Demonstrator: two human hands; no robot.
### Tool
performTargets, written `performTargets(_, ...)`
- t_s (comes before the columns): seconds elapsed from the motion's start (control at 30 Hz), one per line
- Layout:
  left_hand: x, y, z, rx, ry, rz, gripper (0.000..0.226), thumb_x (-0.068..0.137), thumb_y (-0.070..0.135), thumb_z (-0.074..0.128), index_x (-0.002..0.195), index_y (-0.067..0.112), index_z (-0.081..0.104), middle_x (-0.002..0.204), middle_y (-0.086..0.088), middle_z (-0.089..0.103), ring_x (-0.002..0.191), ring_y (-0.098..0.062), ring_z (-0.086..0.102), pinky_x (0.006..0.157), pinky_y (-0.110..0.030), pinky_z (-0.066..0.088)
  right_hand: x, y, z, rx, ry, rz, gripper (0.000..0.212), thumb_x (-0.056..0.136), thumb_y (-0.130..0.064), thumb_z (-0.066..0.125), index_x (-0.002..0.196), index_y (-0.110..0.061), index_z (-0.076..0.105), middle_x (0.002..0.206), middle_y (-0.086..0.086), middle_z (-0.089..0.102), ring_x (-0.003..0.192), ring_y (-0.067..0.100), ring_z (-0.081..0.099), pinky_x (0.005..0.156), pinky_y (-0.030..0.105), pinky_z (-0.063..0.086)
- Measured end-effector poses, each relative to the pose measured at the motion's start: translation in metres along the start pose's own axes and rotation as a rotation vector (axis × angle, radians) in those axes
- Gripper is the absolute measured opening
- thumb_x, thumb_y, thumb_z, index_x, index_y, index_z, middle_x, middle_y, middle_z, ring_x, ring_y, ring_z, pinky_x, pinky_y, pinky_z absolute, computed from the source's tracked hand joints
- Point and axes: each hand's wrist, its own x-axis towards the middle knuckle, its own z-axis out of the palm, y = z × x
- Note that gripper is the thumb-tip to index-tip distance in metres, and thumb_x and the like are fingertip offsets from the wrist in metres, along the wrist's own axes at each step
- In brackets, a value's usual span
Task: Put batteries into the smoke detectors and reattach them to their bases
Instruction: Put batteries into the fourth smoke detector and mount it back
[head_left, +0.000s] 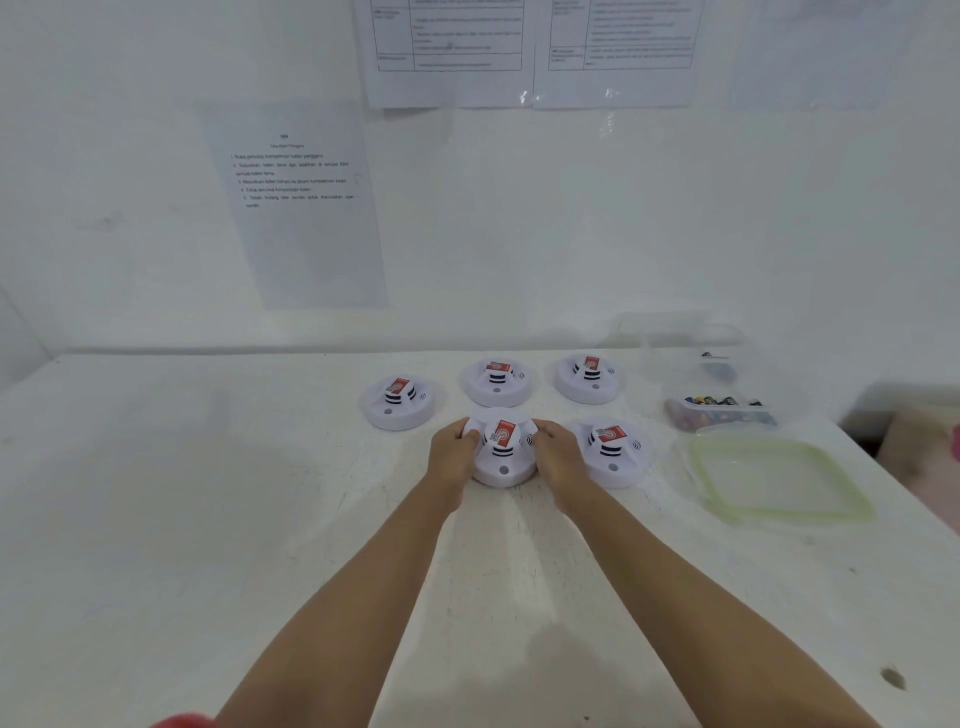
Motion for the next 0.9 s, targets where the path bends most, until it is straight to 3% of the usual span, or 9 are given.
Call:
performTargets(0.17,-0.002,0.0,0.003,0.055,0.066,0.017,0.016,0.093,0.004,0.041,0.084,0.01,0.053,0.084,-0.011,0.05,0.074,-0.017,0.041,0.058,-0.021,0.03,0.0,0.001,0.001,-0.075,0.04,-0.006,0.032,0.093,-0.008,0.038,0.11,0.011,0.056,0.114,0.026,0.06,0.106,0.039,0.056,0.091,0.048,0.046)
performTargets(0.27,-0.001,-0.002,0.003,0.066,0.093,0.029,0.016,0.094,0.006,0.043,0.082,0.011,0.052,0.081,-0.009,0.05,0.074,-0.017,0.041,0.059,-0.021,0.03,0.002,0.005,0.004,-0.122,0.048,-0.034,0.02,0.091,-0.008,0.037,0.077,0.001,0.049,0.077,0.022,0.049,0.072,0.023,0.041,0.059,0.029,0.031)
performTargets(0.37,-0.003,-0.002,0.005,0.08,0.122,0.042,0.029,0.093,0.004,0.041,0.066,0.013,0.041,0.067,-0.004,0.041,0.063,-0.013,0.033,0.056,-0.023,0.024,0.002,0.007,0.005,-0.148,0.078,-0.07,0.024,0.089,-0.004,0.035,0.067,-0.013,0.037,0.065,0.002,0.038,0.062,0.016,0.032,0.056,0.023,0.022)
performTargets(0.53,-0.002,-0.006,0.005,0.138,0.12,0.071,0.035,0.091,0.0,0.038,0.061,0.016,0.031,0.062,-0.002,0.036,0.061,-0.013,0.029,0.056,-0.024,0.021,0.001,0.008,0.007,-0.273,0.118,-0.113,0.034,0.093,-0.005,0.033,0.063,-0.021,0.033,0.066,-0.005,0.038,0.064,0.012,0.035,0.054,0.018,0.023)
performTargets(0.6,-0.002,-0.008,0.005,0.187,0.124,0.086,0.03,0.093,0.001,0.038,0.066,0.013,0.037,0.066,-0.003,0.04,0.065,-0.016,0.033,0.057,-0.025,0.024,-0.001,0.008,0.006,-0.324,0.089,-0.118,0.028,0.095,-0.006,0.033,0.077,-0.01,0.054,0.079,0.006,0.055,0.072,0.014,0.05,0.064,0.021,0.037)
performTargets(0.63,-0.003,-0.009,0.005,0.213,0.121,0.084,0.026,0.094,0.002,0.037,0.071,0.01,0.045,0.072,-0.002,0.048,0.07,-0.018,0.04,0.06,-0.024,0.031,-0.001,0.008,0.005,-0.347,0.071,-0.128,0.029,0.097,-0.008,0.032,0.104,-0.002,0.06,0.103,0.013,0.062,0.094,0.019,0.057,0.08,0.025,0.043)
performTargets(0.7,-0.003,-0.009,0.006,0.279,0.107,0.074,0.027,0.098,0.007,0.037,0.109,0.004,0.061,0.109,-0.006,0.063,0.103,-0.025,0.055,0.086,-0.029,0.043,-0.003,0.007,0.004,-0.381,0.05,-0.132,0.041,0.1,-0.011,0.031,0.138,-0.003,0.04,0.141,0.012,0.047,0.129,0.023,0.044,0.103,0.027,0.034)
performTargets(0.77,-0.002,-0.01,0.005,0.319,0.106,0.063,0.039,0.099,0.009,0.036,0.135,0.003,0.048,0.137,-0.012,0.052,0.127,-0.028,0.046,0.105,-0.035,0.035,-0.004,0.008,0.004,-0.38,0.037,-0.145,0.043,0.1,-0.011,0.03,0.143,-0.006,0.033,0.148,0.01,0.038,0.136,0.022,0.037,0.107,0.025,0.03)
performTargets(0.9,-0.004,-0.009,0.003,0.28,0.103,0.069,0.041,0.1,0.011,0.035,0.139,0.006,0.044,0.143,-0.007,0.046,0.133,-0.021,0.041,0.109,-0.031,0.031,-0.008,0.005,0.002,-0.4,0.018,-0.155,0.043,0.1,-0.009,0.027,0.143,-0.005,0.032,0.145,0.011,0.043,0.131,0.022,0.042,0.1,0.023,0.033)
